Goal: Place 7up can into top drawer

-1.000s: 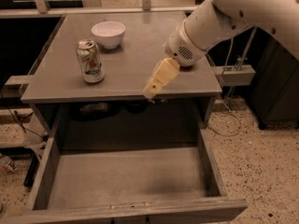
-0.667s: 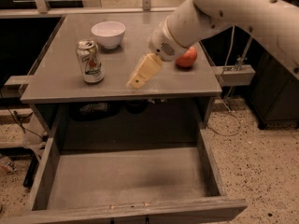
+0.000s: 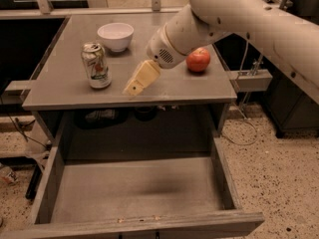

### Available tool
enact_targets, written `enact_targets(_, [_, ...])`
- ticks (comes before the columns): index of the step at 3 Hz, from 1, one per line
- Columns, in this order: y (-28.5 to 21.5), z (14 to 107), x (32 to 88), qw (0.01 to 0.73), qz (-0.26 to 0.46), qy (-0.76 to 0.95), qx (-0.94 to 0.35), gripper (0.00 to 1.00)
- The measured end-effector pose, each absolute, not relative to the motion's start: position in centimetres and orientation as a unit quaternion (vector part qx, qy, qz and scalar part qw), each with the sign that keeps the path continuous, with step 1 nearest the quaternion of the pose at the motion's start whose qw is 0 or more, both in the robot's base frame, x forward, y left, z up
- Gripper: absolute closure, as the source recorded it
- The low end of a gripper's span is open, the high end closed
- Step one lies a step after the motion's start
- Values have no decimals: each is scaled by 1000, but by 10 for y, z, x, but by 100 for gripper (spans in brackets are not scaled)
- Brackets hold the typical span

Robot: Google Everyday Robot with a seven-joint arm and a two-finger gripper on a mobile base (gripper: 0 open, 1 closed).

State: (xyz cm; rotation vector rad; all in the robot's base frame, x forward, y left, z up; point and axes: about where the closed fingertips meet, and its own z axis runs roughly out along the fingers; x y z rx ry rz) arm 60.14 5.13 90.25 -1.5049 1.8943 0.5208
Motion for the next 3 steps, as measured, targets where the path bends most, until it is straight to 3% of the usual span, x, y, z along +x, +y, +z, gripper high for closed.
enact_targets(3, [153,885,644,383,299,639,-596,0])
